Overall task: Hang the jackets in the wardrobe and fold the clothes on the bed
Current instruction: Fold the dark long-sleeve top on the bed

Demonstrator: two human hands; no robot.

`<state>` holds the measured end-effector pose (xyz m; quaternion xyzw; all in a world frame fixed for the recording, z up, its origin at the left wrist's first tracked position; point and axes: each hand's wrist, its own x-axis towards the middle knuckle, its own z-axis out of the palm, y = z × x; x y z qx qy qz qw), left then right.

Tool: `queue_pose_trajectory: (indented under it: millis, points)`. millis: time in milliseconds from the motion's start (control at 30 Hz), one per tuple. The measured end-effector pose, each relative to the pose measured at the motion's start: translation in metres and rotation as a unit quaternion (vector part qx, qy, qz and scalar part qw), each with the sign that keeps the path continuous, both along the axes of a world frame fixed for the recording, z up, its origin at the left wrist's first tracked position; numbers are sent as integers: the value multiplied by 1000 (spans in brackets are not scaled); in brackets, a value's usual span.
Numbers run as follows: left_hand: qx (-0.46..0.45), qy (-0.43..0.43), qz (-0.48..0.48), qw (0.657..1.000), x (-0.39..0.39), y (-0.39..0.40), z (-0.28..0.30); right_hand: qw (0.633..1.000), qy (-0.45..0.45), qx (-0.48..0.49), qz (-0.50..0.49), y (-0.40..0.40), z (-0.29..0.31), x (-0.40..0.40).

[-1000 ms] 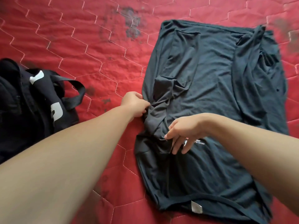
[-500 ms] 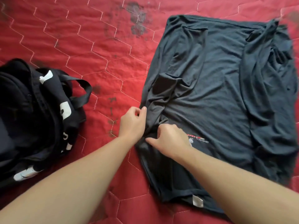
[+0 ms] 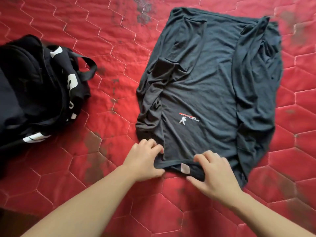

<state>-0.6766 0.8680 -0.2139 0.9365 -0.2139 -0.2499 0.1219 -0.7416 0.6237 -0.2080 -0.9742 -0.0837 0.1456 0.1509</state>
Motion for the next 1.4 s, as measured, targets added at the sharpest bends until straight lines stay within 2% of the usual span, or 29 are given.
queue_pose_trajectory:
  millis: [100, 167, 333, 400, 500, 533, 600, 667, 733, 833, 900, 967, 1067, 1167, 1233, 1267, 1333, 1400]
  points:
    - [62, -21, -33, 997, -14, -10, -2, 995, 1, -96, 21, -27, -6, -36]
    - [63, -49, -48, 996, -19, -13, -3, 996, -35, -84, 17, -37, -11, -45]
    - [-123, -118, 37, 985, -39, -1, 8, 992, -76, 86, -48, -50, 4, -42]
    - [-85, -70, -24, 994, -53, 6, 13, 995, -44, 84, -43, -50, 12, -56]
    - [68, 58, -102, 991, -68, 9, 12, 988, 150, -33, 35, -47, 12, -86]
    - [87, 71, -112, 987, -72, 9, 10, 986, 159, -40, 37, -44, 12, -93]
    - [98, 62, -129, 985, -79, 3, 9, 995, 82, -40, 32, -40, 11, -102]
    - [91, 45, -144, 984, -86, 0, 9, 997, 12, -63, -36, -38, 8, -106]
    - [91, 28, -166, 981, -94, 2, 9, 991, 7, -94, -100, -41, 5, -111]
    - [97, 71, -176, 977, -96, 7, 13, 993, 8, -80, -87, -47, 3, -116]
    - [81, 140, -158, 974, -86, 8, 22, 994, 57, -70, -56, -50, 11, -110]
    - [52, 217, -111, 968, -67, 8, 39, 985, 150, -75, -36, -57, 24, -97]
    - [-1, 341, -29, 939, -31, 3, 70, 946, 322, -24, -42, -68, 58, -65]
    - [13, 402, -35, 915, 2, -4, 103, 898, 438, 4, -36, -77, 93, -30]
    - [3, 382, -10, 924, 22, -8, 119, 892, 448, 37, -43, -82, 112, -11]
    - [-22, 341, 14, 940, 33, -10, 125, 901, 424, 64, -66, -86, 120, -1]
    - [-91, 204, 70, 972, 56, -14, 133, 928, 324, 121, -138, -96, 129, 20]
    - [-147, 89, 120, 978, 80, -22, 139, 943, 198, 160, -214, -107, 134, 41]
